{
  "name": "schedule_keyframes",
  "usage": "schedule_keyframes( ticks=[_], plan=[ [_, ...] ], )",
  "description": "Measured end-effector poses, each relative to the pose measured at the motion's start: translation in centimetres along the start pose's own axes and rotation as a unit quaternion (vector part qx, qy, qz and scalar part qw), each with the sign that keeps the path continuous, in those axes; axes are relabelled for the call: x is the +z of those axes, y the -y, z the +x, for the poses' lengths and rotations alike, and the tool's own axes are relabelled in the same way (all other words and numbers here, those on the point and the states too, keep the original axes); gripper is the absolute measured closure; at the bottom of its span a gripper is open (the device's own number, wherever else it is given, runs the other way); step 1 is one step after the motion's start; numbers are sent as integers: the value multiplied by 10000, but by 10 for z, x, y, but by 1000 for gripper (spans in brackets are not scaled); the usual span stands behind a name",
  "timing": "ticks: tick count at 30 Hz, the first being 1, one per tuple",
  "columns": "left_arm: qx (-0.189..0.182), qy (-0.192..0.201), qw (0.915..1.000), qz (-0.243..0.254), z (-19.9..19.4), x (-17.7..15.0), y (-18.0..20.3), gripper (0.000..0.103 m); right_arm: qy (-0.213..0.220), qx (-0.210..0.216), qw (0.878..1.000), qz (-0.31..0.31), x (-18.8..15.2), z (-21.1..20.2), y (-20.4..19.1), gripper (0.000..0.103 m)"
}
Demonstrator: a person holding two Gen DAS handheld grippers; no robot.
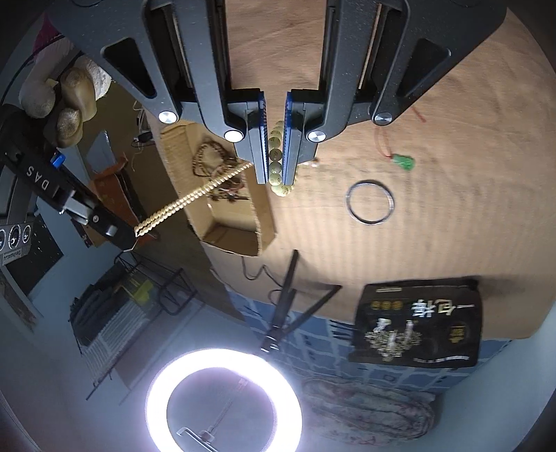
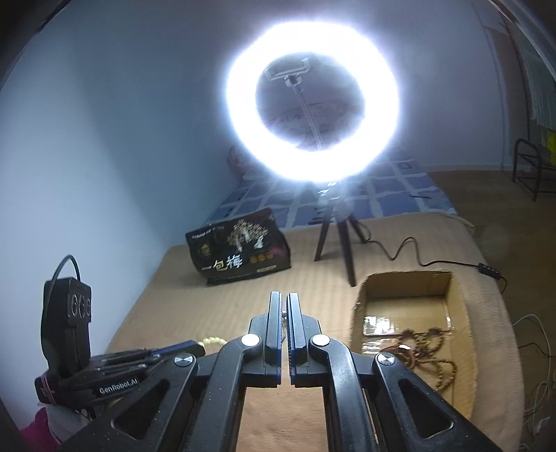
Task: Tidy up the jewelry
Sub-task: 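Lift the bracelet with the left gripper while the right gripper carries the pearl necklace to the box, then open the left gripper over the box while the right gripper releases the pearl necklace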
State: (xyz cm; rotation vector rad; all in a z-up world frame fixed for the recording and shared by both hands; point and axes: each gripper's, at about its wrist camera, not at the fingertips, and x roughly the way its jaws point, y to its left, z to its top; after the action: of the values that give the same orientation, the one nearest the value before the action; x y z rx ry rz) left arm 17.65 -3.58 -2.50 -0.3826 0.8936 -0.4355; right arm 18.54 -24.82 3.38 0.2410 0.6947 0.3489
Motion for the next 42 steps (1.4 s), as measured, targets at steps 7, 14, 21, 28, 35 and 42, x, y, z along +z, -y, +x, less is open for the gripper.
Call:
schedule_keyframes(
  ticks=[7,14,21,28,35,42],
  plan=[
    [-260,-101,9995,132,19,-2,34,98,247,-271,9993,86,4,-27,24,103],
    [-551,-220,9979,275,42,-8,71,98,296,-499,9979,284,0,-45,56,103],
    [-624,-411,9964,410,69,-16,94,98,163,-761,9961,407,-8,-46,86,103],
    [-622,-662,9946,504,95,-25,99,98,-96,-976,9938,527,-18,-34,111,103],
    [-522,-820,9939,517,116,-32,101,98,-411,-1142,9909,583,-29,-16,126,103],
    [-382,-965,9931,553,133,-38,99,98,-698,-1241,9878,626,-40,3,137,103]
  ],
)
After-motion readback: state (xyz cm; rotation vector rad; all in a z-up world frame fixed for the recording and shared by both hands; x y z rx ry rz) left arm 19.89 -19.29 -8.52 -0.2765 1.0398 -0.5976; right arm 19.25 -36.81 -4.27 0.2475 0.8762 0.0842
